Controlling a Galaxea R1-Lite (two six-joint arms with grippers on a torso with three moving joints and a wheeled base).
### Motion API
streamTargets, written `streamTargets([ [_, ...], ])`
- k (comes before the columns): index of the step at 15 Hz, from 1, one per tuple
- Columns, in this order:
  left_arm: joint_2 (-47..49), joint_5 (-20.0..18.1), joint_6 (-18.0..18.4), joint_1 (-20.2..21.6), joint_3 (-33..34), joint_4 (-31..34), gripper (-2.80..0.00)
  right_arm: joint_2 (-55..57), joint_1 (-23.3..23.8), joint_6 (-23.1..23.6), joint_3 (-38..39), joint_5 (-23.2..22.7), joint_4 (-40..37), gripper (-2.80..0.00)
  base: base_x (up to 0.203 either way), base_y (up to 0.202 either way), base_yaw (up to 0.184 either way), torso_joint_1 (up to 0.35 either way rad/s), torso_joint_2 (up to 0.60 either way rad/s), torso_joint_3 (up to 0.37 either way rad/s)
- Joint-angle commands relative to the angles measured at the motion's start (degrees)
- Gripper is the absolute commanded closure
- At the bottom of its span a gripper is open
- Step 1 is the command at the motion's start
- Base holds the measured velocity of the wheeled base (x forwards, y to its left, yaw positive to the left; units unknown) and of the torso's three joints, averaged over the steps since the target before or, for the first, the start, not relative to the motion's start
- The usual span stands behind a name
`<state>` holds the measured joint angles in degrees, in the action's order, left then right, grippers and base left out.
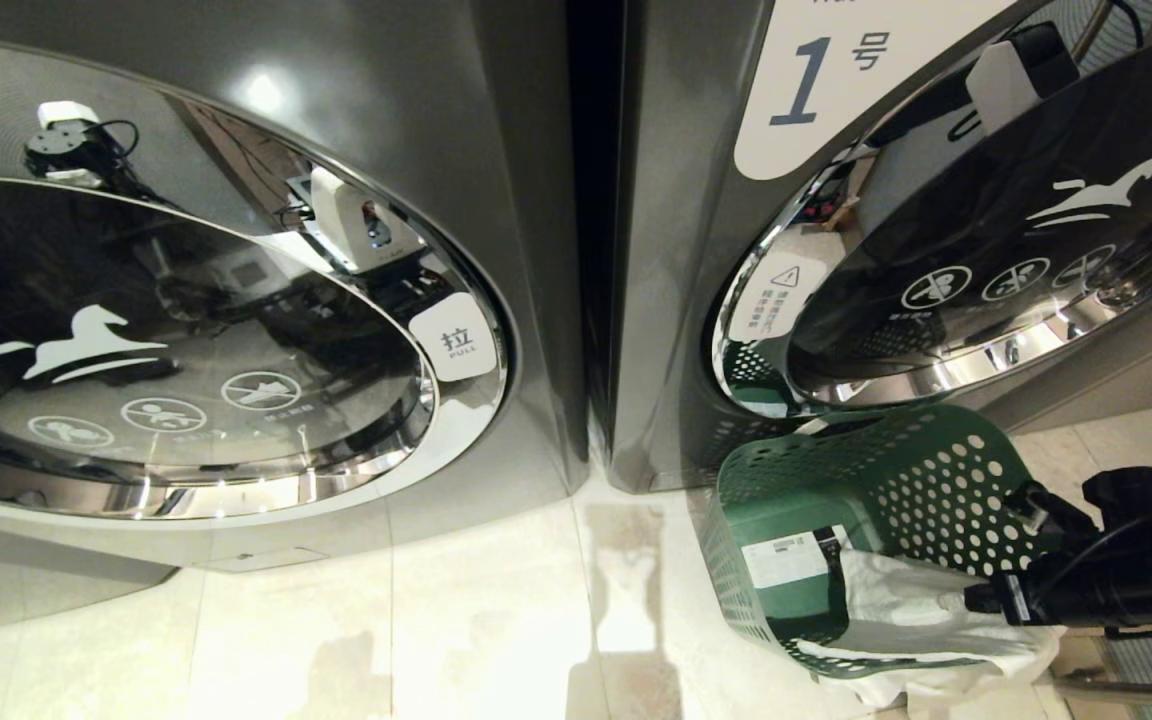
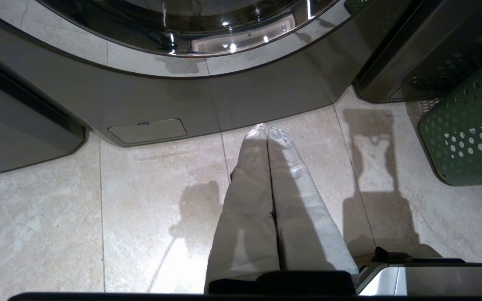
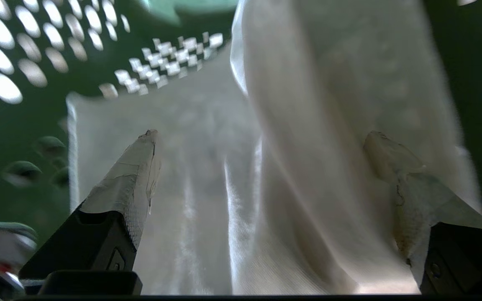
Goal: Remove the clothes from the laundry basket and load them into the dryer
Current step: Take the clothes out of the basket
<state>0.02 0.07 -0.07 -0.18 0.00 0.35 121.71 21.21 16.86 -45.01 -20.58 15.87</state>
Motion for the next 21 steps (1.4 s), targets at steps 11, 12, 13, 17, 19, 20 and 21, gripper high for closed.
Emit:
streamTargets([
  [11, -0.11, 0.01, -0.01, 0.01, 0.09, 0.0, 0.0, 4.67, -1.52, 4.5, 0.8, 7.32, -6.9, -2.8, 0.0, 0.0, 0.0, 0.0, 0.0, 0.0],
  [12, -0.11, 0.01, -0.01, 0.01, 0.09, 0.0, 0.0, 4.74, -1.61, 4.5, 0.71, 7.49, -6.9, 0.0, 0.0, 0.0, 0.0, 0.0, 0.0, 0.0],
  [13, -0.11, 0.01, -0.01, 0.01, 0.09, 0.0, 0.0, 4.68, -1.61, 4.5, 0.63, 7.52, -7.02, 0.0, 0.0, 0.0, 0.0, 0.0, 0.0, 0.0],
  [17, -0.11, 0.01, -0.01, 0.01, 0.09, 0.0, 0.0, 4.75, -1.61, 5.38, 0.55, 7.58, -7.52, 0.0, 0.0, 0.0, 0.0, 0.0, 0.0, 0.0],
  [19, -0.11, 0.01, -0.01, 0.01, 0.09, 0.0, 0.0, 4.67, -1.61, 5.38, 0.09, 7.58, -7.52, 0.0, 0.0, 0.0, 0.0, 0.0, 0.0, 0.0],
  [20, -0.11, 0.01, -0.01, 0.01, 0.09, 0.0, 0.0, 4.67, -1.61, 5.38, -0.26, 7.58, -7.51, 0.0, 0.0, 0.0, 0.0, 0.0, 0.0, 0.0],
  [21, -0.11, 0.01, -0.01, 0.01, 0.09, 0.0, 0.0, 4.67, -1.61, 5.38, -0.61, 7.57, -7.43, 0.0, 0.0, 0.0, 0.0, 0.0, 0.0, 0.0],
])
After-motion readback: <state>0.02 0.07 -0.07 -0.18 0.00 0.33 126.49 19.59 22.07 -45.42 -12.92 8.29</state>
